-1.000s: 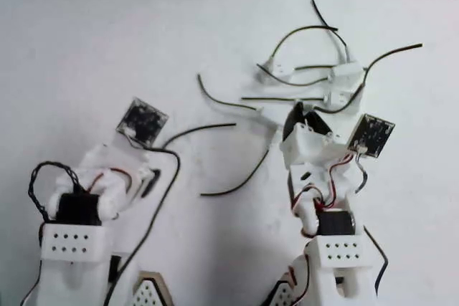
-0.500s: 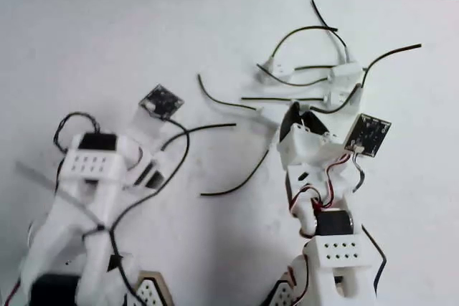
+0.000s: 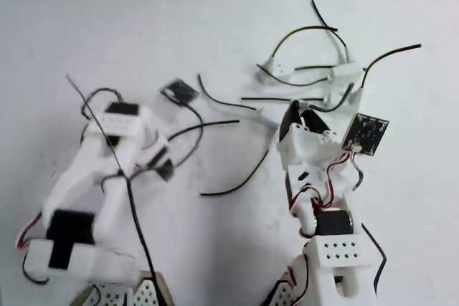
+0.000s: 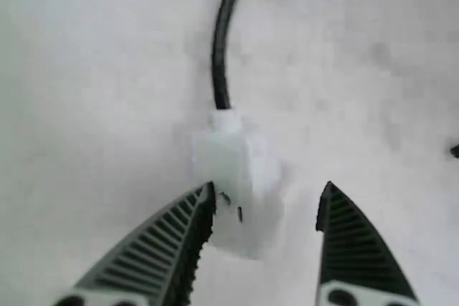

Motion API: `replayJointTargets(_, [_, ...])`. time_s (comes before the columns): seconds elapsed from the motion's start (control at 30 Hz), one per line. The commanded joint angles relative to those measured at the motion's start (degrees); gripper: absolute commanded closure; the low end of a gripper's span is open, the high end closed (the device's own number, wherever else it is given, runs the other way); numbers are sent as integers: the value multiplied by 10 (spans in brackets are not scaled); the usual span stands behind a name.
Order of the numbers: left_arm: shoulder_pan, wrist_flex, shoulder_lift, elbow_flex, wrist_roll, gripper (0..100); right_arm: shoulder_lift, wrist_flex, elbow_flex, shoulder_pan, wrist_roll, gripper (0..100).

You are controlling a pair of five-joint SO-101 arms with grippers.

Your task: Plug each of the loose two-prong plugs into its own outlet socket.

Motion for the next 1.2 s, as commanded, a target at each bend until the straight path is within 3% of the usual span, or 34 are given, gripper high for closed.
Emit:
replayJointTargets(0.0, [-55, 51, 88, -99, -18, 758, -6, -13, -14, -3, 7, 981])
replayJointTargets(0.17, [-113, 108, 160, -216, -50, 758, -6, -13, -14, -3, 8, 981])
replayJointTargets(0.37, [-133, 153, 178, -287, -50, 757, -6, -13, -14, -3, 8, 981])
replayJointTargets(0.77, [-127, 157, 182, -278, -54, 758, -6, -12, -14, -3, 8, 981])
replayJointTargets(0.9, [-105, 119, 180, -225, -70, 769, -6, -12, -14, -3, 8, 981])
replayJointTargets(1.17, [-16, 91, 177, -187, -69, 937, -6, -12, -14, -3, 9, 981])
